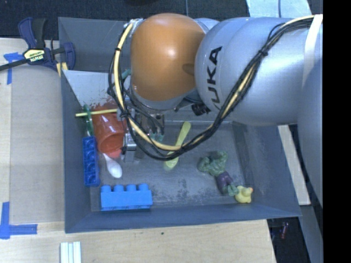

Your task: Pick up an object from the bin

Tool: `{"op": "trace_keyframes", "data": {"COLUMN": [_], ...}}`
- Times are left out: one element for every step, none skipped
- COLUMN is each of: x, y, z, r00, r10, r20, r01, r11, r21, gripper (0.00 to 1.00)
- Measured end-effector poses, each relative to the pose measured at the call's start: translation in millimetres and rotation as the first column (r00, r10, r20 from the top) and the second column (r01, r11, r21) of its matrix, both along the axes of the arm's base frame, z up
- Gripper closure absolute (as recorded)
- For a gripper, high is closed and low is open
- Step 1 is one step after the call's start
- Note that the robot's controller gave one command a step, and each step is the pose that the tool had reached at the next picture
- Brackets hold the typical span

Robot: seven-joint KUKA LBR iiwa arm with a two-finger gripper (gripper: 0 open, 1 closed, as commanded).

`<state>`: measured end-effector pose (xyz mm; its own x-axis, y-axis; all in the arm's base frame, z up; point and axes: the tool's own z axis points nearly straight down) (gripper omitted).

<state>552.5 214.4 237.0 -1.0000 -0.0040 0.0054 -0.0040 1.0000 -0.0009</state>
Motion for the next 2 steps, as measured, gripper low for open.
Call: {"op": "trace_keyframes", "data": {"x": [1.8, 12.0], "y": [-1, -8], "z": [5, -44], "r00": [1.0, 0.99], "r10": [-0.004, 0.142], "r20": [0.009, 0.011], "r01": [0.004, -0.142], "r11": [1.0, 0.99], "r21": [0.002, 0.002], "gripper": [0.0, 0.0]}}
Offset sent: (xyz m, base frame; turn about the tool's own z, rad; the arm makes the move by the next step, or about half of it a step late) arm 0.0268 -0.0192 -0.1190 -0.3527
